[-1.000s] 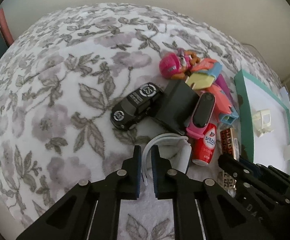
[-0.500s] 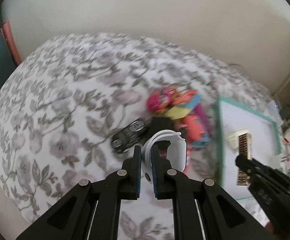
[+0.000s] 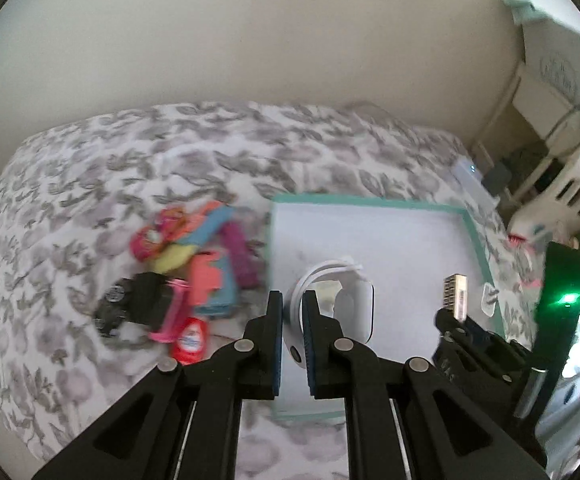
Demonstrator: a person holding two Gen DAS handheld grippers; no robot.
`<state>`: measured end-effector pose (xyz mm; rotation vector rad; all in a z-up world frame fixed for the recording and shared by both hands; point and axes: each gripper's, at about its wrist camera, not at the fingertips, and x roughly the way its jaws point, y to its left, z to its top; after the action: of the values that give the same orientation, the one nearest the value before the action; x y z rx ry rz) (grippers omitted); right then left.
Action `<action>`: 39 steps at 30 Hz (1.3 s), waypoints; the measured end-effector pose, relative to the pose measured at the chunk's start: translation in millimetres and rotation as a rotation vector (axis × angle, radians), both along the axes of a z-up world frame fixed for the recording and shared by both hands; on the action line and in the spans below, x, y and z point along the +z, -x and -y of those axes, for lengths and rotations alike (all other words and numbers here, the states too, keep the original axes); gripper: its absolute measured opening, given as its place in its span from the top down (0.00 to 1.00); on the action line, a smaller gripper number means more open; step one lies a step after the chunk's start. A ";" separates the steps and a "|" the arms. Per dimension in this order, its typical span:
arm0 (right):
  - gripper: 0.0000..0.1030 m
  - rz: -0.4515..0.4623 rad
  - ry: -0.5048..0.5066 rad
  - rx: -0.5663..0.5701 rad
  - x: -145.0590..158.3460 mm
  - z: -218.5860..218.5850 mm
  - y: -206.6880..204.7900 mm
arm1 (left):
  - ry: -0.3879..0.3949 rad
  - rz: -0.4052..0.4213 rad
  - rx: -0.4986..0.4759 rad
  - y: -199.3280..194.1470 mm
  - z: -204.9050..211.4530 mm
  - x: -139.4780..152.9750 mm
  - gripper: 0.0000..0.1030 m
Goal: Organize rigid objects
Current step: 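Carry the gold tube and white smartwatch into the tray and release them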
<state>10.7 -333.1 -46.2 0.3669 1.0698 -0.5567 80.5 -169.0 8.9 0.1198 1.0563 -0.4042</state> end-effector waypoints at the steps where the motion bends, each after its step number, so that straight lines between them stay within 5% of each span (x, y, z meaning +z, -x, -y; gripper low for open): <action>1: 0.84 -0.007 0.000 -0.020 -1.9 6.5 2.8 | -0.022 -0.012 0.001 -0.1 8.9 -5.4 0.90; 8: 0.84 -0.059 -0.007 -0.095 -16.3 38.3 19.7 | -0.091 -0.078 -0.021 8.1 48.9 -40.2 0.90; 20: 0.84 -0.139 -0.044 -0.096 -41.8 42.5 18.8 | -0.193 -0.156 -0.005 6.8 53.8 -85.2 0.90; 29: 0.83 -0.143 -0.017 -0.094 -35.4 37.4 16.6 | -0.168 -0.160 0.005 7.7 49.4 -83.2 0.90; 37: 0.69 -0.108 0.042 -0.063 -14.9 27.4 15.7 | -0.127 -0.129 0.035 4.1 37.0 -67.7 0.88; 39: 0.67 -0.096 0.063 -0.048 -8.6 22.1 15.4 | -0.111 -0.121 0.039 3.2 33.8 -62.6 0.79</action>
<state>-4.7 -355.2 -54.8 0.3143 1.1355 -0.6548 77.3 -202.8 -53.7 0.1746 1.1986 -0.3206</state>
